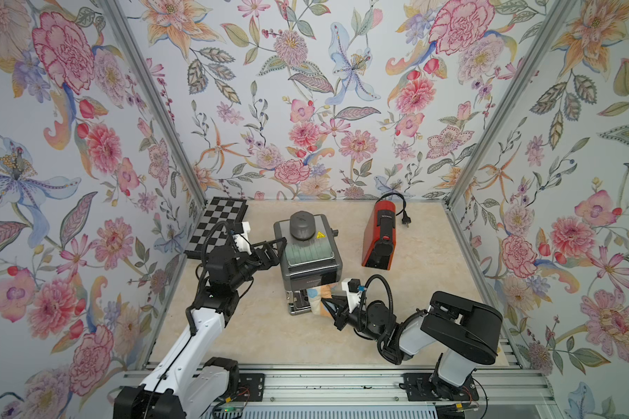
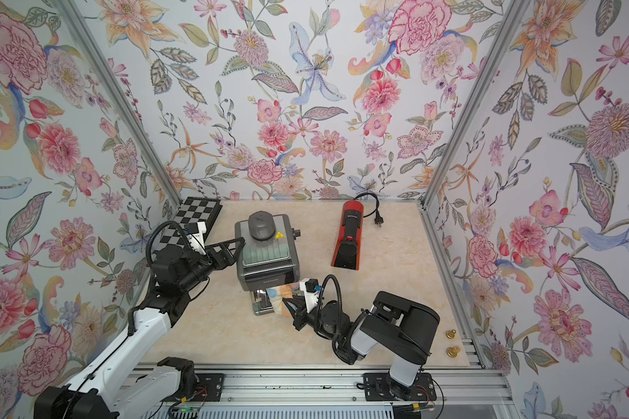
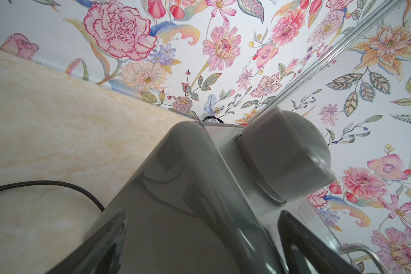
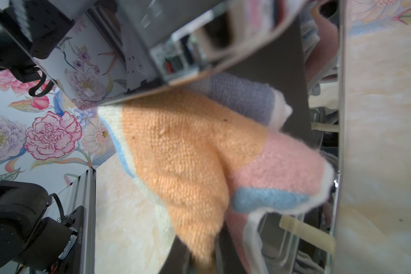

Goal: Wipe the surface of a coffee machine
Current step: Wipe the dirt from the surface of the coffee machine.

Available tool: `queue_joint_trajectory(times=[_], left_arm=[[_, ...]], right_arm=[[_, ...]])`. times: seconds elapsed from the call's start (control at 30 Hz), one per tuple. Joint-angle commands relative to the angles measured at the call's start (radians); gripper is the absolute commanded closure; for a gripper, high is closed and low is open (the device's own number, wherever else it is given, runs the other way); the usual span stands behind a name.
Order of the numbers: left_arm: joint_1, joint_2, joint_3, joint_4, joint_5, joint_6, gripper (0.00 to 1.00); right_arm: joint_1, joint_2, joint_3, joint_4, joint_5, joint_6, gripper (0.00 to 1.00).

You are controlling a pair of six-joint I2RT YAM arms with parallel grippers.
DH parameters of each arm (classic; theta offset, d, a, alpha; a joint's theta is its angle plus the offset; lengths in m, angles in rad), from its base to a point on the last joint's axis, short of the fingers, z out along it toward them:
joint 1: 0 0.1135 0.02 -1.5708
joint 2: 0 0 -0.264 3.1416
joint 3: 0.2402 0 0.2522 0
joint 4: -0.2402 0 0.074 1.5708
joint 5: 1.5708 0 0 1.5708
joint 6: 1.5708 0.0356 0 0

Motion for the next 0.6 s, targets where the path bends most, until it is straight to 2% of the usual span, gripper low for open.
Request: queue_joint_trajectory(times=[0.0,0.17,0.4,0.57], left_arm=[[-0.002,-0.003,-0.001,-0.095,-0.024,0.040,0.01],[-0.002,-0.010,-0.002,-0.104,-0.031,0.042,0.01],[-0.001,-0.011,-0.005,-0.099,-0.035,0.036,0.01],[-0.002,-0.008,-0.007,-0.095,-0.034,0.036,0.01]], right_arm=[[-0.040,0.011,0.028,0.145,-0.064,0.154,1.00],[-0.086,0.023,0.061,0.143,-0.138,0.270,1.00],[-0.150,0.053,0.125,0.143,-0.307,0.438,1.00],[-0.152,0.110,0.172,0.145,-0.379,0.490,1.00]])
